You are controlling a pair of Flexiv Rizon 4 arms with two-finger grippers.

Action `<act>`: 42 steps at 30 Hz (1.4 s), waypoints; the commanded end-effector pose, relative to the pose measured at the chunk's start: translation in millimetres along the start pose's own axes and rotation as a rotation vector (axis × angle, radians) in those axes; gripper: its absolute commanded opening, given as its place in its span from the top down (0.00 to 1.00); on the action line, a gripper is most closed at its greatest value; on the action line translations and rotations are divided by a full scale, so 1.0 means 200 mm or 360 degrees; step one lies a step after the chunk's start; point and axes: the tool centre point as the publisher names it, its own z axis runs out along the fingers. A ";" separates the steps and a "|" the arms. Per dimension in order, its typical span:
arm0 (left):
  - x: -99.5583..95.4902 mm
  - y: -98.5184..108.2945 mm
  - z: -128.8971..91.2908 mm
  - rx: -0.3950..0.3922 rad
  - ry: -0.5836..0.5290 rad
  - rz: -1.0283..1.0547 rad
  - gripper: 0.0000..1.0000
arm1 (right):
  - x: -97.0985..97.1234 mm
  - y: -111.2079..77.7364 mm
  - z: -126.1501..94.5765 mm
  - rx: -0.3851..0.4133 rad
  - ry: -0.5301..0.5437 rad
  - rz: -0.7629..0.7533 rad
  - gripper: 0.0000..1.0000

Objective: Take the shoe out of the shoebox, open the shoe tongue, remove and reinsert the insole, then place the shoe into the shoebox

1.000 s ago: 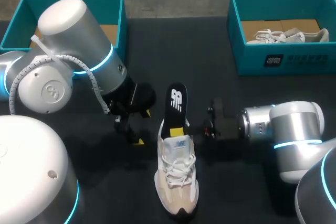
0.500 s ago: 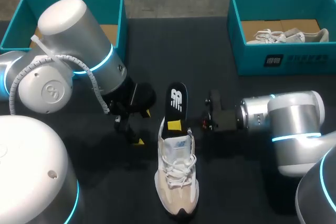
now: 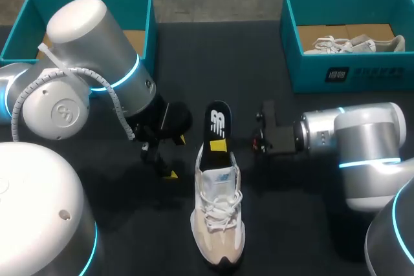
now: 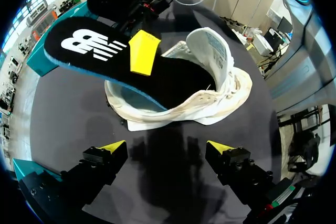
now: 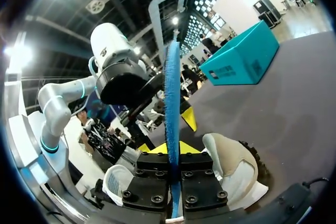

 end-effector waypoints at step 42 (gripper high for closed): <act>0.00 0.00 0.01 -0.0002 -0.0003 0.0000 0.00 | 0.02 -0.21 0.06 0.0004 -0.0052 0.0276 0.79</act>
